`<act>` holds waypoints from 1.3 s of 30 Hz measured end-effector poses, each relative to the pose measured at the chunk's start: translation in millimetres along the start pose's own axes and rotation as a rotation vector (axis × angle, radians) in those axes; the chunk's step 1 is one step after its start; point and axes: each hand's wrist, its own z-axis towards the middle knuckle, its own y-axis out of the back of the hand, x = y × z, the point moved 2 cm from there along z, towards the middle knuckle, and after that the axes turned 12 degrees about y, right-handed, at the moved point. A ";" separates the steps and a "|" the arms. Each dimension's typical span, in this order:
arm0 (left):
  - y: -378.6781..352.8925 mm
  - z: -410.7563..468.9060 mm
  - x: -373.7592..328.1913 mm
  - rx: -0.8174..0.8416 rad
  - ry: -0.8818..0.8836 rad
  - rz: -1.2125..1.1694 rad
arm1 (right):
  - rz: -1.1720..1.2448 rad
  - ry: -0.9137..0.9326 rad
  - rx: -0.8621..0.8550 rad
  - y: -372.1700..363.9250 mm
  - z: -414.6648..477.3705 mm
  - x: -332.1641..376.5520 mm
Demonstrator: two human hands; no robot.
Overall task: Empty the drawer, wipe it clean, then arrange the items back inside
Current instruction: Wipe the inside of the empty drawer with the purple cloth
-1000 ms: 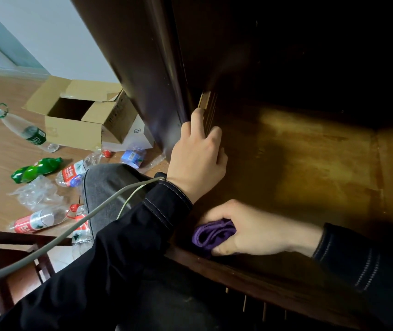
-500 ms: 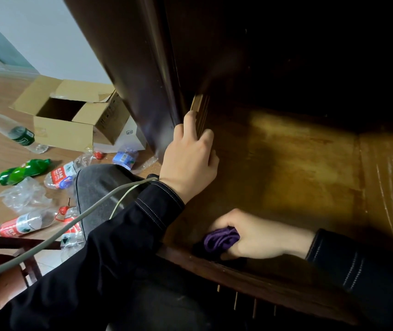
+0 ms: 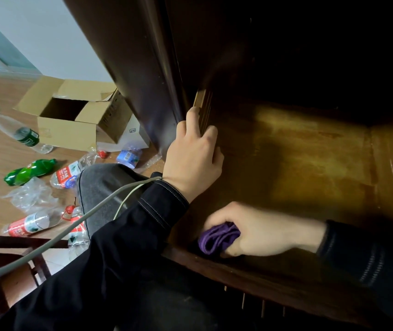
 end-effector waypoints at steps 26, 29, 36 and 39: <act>-0.2 0.4 0.0 0.014 -0.001 -0.015 | 0.097 0.076 -0.078 -0.1 -4.0 7.0; 0.3 0.2 -1.1 -0.004 -0.005 0.010 | 0.026 -0.041 -0.043 -2.6 -15.0 -9.9; 15.0 -1.1 -5.8 0.057 -0.016 -0.020 | -0.011 -0.156 -0.133 13.1 -52.8 -11.5; 30.2 -2.1 -11.9 0.112 -0.056 -0.104 | -0.029 -0.190 -0.186 17.7 -59.8 -7.9</act>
